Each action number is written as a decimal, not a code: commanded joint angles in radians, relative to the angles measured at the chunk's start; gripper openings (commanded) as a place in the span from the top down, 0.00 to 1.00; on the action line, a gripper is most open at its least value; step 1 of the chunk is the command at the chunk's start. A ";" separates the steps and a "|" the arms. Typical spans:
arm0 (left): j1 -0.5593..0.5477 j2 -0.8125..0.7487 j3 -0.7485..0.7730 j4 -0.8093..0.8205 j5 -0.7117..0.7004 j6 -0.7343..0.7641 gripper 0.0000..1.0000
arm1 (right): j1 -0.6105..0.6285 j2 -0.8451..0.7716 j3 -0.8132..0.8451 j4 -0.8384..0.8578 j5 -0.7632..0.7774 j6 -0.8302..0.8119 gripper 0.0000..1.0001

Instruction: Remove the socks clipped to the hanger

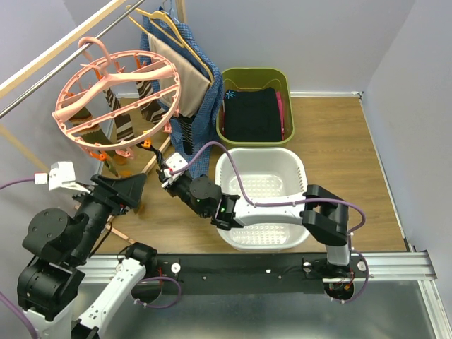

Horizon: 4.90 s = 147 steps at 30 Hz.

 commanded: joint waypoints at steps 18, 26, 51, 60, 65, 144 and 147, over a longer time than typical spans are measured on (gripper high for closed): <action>-0.002 0.110 0.017 0.050 0.121 0.081 0.27 | 0.013 -0.230 0.237 -0.932 -0.238 0.210 0.94; -0.002 0.064 -0.013 0.130 0.180 0.138 0.26 | 0.011 -0.308 0.288 -1.123 -0.445 0.263 0.94; -0.002 0.263 0.106 -0.042 -0.157 0.023 0.33 | 0.011 -0.218 0.380 -1.115 -0.094 0.200 0.95; 0.001 0.306 0.154 -0.123 -0.265 -0.014 0.33 | 0.013 -0.156 0.399 -1.035 0.092 0.184 0.94; 0.001 0.351 0.152 -0.085 -0.236 -0.018 0.34 | 0.013 -0.130 0.397 -1.012 0.111 0.184 0.95; -0.002 -0.272 -0.455 0.207 0.399 0.221 1.00 | -0.061 -0.221 0.599 -1.276 -0.373 0.388 0.39; -0.002 -0.269 -0.463 0.199 0.389 0.222 1.00 | -0.061 -0.118 0.792 -1.362 -0.345 0.348 0.29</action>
